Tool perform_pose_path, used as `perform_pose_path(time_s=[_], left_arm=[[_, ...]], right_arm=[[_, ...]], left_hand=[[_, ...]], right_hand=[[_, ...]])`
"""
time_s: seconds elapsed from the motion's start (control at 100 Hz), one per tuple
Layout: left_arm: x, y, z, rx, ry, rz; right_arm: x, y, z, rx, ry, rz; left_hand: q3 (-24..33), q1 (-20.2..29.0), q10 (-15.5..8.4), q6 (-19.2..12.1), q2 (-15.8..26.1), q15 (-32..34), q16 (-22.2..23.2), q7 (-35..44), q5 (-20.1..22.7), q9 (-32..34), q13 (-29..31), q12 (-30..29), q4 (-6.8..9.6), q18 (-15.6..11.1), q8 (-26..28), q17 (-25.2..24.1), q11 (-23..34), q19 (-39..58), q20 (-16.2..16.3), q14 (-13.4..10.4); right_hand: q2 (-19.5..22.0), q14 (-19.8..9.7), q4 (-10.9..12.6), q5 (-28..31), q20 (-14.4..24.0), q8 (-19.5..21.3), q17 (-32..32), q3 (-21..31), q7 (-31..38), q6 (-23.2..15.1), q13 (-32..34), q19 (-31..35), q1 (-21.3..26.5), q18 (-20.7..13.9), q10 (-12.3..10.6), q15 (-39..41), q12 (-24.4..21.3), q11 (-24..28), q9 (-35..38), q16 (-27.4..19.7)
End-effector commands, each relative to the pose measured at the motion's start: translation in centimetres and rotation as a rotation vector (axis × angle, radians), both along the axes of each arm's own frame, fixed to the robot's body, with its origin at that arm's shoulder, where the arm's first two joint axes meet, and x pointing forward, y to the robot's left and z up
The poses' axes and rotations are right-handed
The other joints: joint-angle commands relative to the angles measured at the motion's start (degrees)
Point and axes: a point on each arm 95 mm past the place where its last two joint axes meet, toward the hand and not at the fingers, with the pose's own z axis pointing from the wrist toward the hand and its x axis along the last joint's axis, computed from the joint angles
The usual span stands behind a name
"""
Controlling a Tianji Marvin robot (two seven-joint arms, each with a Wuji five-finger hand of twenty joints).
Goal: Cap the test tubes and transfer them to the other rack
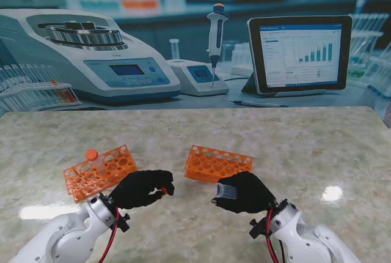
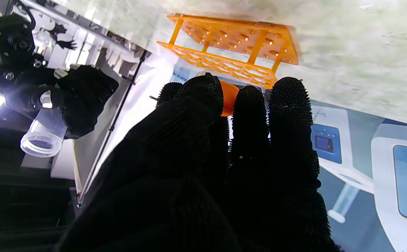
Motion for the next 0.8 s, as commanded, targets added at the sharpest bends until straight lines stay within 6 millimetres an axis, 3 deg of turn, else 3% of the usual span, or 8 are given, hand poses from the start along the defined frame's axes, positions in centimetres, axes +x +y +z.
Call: perform_pose_path(time_s=[0.0, 0.79], left_arm=[[0.1, -0.4, 0.3, -0.029, -0.002, -0.004], [0.3, -2.5, 2.5, -0.164, -0.043, -0.053]], right_arm=[[-0.2, 0.2, -0.3, -0.001, 0.014, 0.006], [0.5, 0.4, -0.6, -0.014, 0.036, 0.002]], left_hand=[[2.0, 5.65, 0.42, 2.35, 0.39, -0.79, 0.95, 2.22, 1.21, -0.45, 0.03, 1.78, 0.43, -0.52, 1.15, -0.51, 2.77, -1.29, -1.15, -1.32], [2.18, 5.68, 0.25, 2.39, 0.48, -0.87, 1.65, 2.61, 1.23, -0.56, -0.11, 2.2, 0.41, -0.37, 1.5, -0.65, 2.9, -1.53, -0.79, -1.41]], right_hand=[[0.57, -6.26, -0.5, 3.97, 3.2, 2.16, 3.57, 0.27, 3.47, 1.89, 0.73, 17.73, 1.35, -2.67, 0.13, 12.55, 1.54, 0.55, 2.49, 4.09], [0.52, -6.26, -0.49, 3.98, 3.18, 2.16, 3.56, 0.26, 3.42, 2.06, 0.74, 17.67, 1.51, -2.67, 0.35, 12.34, 1.55, 0.3, 2.46, 4.0]])
